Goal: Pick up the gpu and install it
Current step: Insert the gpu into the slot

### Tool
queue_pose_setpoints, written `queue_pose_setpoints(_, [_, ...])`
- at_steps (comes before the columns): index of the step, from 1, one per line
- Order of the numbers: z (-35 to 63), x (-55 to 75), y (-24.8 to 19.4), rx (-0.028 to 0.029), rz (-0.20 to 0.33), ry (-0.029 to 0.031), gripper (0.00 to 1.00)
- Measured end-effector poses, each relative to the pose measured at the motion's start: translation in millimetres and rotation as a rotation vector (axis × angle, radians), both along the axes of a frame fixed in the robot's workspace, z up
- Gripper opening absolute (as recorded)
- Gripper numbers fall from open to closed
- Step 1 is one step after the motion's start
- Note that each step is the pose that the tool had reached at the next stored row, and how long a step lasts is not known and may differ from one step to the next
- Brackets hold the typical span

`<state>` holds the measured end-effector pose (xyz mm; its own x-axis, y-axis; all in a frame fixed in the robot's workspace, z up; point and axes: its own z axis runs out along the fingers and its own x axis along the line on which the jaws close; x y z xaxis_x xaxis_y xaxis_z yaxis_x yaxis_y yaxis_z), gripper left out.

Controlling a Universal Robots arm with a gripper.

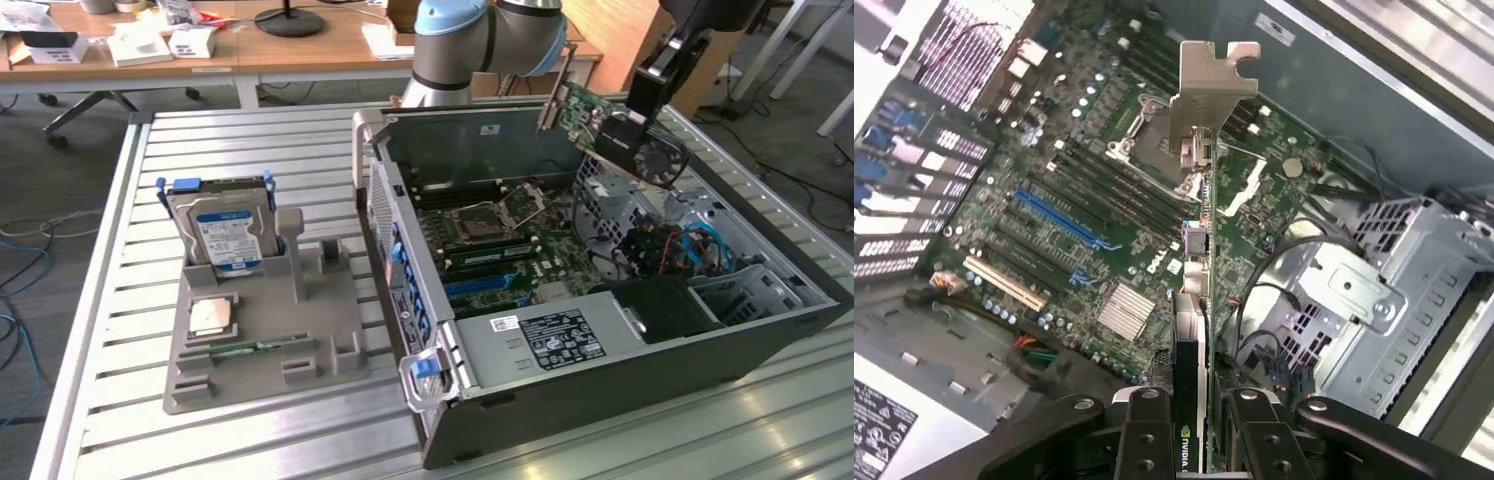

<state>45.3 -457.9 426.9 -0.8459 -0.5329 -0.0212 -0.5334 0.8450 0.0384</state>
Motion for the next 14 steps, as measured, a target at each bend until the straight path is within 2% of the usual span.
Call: queue_pose_setpoints(14, [-0.7, 0.0, 0.0, -0.0017, 0.255, 0.0000, 0.26])
